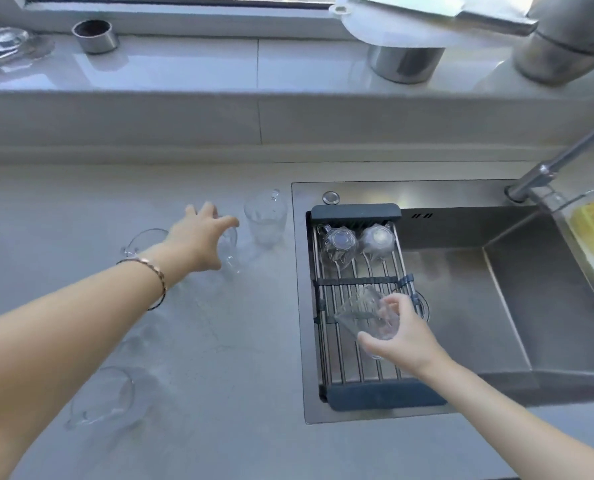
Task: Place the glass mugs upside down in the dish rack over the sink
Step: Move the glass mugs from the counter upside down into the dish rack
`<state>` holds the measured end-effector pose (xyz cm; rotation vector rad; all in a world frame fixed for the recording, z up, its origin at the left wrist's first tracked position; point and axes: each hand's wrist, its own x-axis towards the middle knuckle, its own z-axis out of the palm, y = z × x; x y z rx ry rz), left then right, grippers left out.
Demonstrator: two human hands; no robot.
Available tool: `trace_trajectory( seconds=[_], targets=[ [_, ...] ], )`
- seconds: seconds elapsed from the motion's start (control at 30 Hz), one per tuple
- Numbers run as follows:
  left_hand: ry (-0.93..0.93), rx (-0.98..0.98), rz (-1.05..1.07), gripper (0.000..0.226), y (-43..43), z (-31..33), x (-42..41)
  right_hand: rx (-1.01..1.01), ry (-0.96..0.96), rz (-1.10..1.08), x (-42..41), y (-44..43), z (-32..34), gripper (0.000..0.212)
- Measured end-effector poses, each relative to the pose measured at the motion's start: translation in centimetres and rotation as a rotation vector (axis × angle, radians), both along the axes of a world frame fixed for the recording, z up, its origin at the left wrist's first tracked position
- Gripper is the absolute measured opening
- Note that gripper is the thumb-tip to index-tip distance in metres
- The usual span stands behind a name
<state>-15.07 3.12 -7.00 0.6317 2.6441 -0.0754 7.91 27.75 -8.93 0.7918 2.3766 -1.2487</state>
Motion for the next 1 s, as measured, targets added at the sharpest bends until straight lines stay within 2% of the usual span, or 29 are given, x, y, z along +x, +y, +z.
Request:
trace_trajectory(
  seconds=[0.07, 0.23, 0.37, 0.5, 0.63, 0.7, 0.77, 0.87, 0.93, 1.0],
  targets=[
    [0.016, 0.039, 0.024, 0.074, 0.8, 0.2, 2.4, 0.062, -0.056, 0.015, -0.1, 1.7, -0.8, 0.058],
    [-0.09, 0.305, 0.255, 0.077, 3.1, 1.0, 7.7, 0.201, -0.164, 0.16, -3.2, 3.2, -3.7, 0.076],
    [-0.141, 0.377, 0.354, 0.075, 4.3, 1.2, 10.4, 0.327, -0.22, 0.194, -6.9, 1.4, -5.9, 0.074],
    [-0.127, 0.384, 0.411, 0.074, 4.5, 1.3, 11.8, 0.358, -0.129, 0.22, -8.9, -0.3, -6.8, 0.074],
    [-0.114, 0.402, 0.448, 0.073, 4.8, 1.6, 12.8, 0.209, 0.022, 0.225, -7.5, 0.3, -6.3, 0.074],
    [-0.151, 0.473, 0.507, 0.07, 5.3, 2.0, 13.1, 0.161, 0.14, 0.216, -5.6, 1.1, -5.2, 0.076],
    [-0.274, 0.655, 0.639, 0.066, 6.3, 2.1, 13.0, 0.012, 0.189, 0.279, -3.2, 1.9, -3.7, 0.087],
    [-0.69, 0.967, 0.897, 0.054, 9.0, 1.9, 13.2, -0.345, 0.234, 0.247, -0.4, 2.1, -1.3, 0.099],
    [-0.942, 1.009, 0.924, 0.051, 10.9, 1.4, 13.9, -0.479, 0.349, 0.034, 0.5, 2.8, -0.5, 0.089],
    [-1.09, 1.005, 0.844, 0.045, 12.4, 0.8, 14.3, -0.462, 0.407, -0.075, 0.9, 4.0, 0.7, 0.079]
  ],
)
